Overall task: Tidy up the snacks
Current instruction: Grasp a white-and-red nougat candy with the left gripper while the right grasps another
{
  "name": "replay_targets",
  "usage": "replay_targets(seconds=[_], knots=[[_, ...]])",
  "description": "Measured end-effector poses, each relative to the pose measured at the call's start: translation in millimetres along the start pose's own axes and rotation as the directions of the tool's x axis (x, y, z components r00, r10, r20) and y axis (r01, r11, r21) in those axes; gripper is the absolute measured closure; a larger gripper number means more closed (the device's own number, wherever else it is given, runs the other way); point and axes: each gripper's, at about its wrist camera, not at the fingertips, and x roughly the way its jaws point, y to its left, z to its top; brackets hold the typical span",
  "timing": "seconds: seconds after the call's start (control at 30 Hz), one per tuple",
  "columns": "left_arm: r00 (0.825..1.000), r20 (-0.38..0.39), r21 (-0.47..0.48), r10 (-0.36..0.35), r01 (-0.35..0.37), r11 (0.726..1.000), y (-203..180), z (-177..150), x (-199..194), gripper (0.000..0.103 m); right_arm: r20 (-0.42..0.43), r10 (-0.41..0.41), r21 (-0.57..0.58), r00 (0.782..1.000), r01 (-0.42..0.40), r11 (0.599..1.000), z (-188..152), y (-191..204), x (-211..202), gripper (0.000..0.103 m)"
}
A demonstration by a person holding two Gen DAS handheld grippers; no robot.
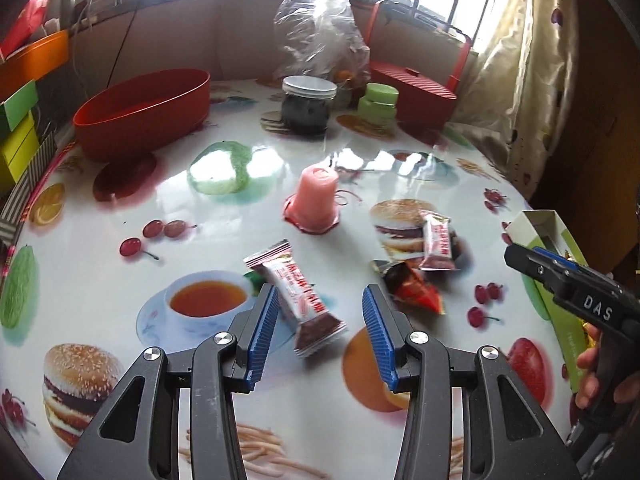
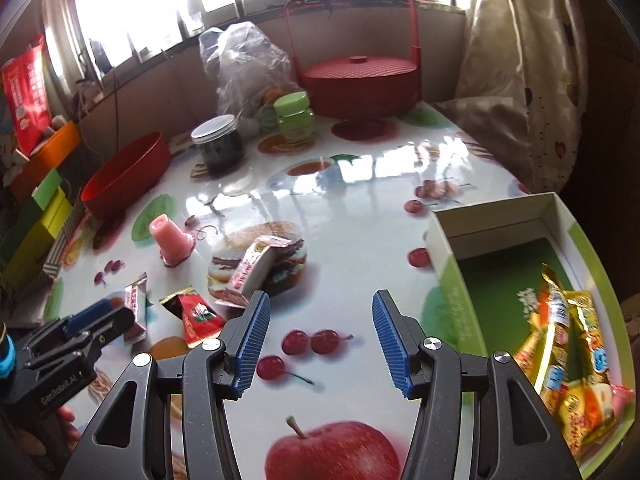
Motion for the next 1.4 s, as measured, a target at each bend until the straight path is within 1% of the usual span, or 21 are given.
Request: replay_targets(seconds=[0.17,0.23,0.27,0.3,0.37,0.43,0.47,0.6,0.83,1.1,1.23,1.4], knots=[[1.0,-0.014,-0.029,-0.004,0.004,1.0,9,-1,8,0.058,-0.016,0.021,-0.004,1.0,-0.021,1.0,6,11,16,0.049],[0.999,-0.022,-0.032,-0.029,0.028,0.999,11,0,12,0.058,-0.02,0.035,-0.009,0.999,-0.035,0.999,8,16,22,0.049],[0.999,-0.032,-0.038,-0.03,0.029,0.999,12,1,15,0.058,-0.023,0.045,-0.017,0.999,-0.046,0.999,9,19,25,0.049],[0.999,-0.036,-0.047,-0.008,0.006,0.999,13,1,17,0.058,-0.022,0.055,-0.023,0.998,-0.055,0.998,10,22,28,0.049],[1.0,-0.029,-0.049,0.007,-0.008,0.999,16,0,18,0.058,-0.025,0.055,-0.029,0.998,-0.056,0.998,12,27,34,0.049],[0.999,-0.046,-0.06,-0.006,0.003,0.998,19,0,22,0.058,-0.027,0.065,-0.026,0.998,-0.065,0.998,15,29,39,0.049],[0.999,-0.043,-0.058,-0.014,0.011,0.998,19,1,22,0.058,-0.032,0.061,-0.024,0.998,-0.062,0.998,16,30,42,0.049],[0.999,-0.045,-0.061,-0.003,0.001,0.998,21,3,24,0.058,-0.049,0.065,-0.023,0.997,-0.066,0.998,22,35,54,0.048],[0.999,-0.047,-0.031,0.014,-0.015,0.999,18,3,26,0.058,-0.078,0.027,-0.046,0.997,-0.031,0.998,21,42,71,0.047],[1.0,-0.029,-0.027,0.007,-0.008,1.0,19,1,25,0.058,-0.074,-0.061,-0.111,0.995,0.053,0.992,18,44,77,0.047],[1.0,-0.026,-0.04,0.001,-0.002,0.999,20,0,24,0.058,-0.068,-0.079,-0.14,0.995,0.069,0.988,15,45,76,0.047],[1.0,-0.019,-0.043,0.002,-0.003,0.999,21,-1,23,0.058,-0.061,-0.088,-0.133,0.994,0.079,0.988,14,43,74,0.049]])
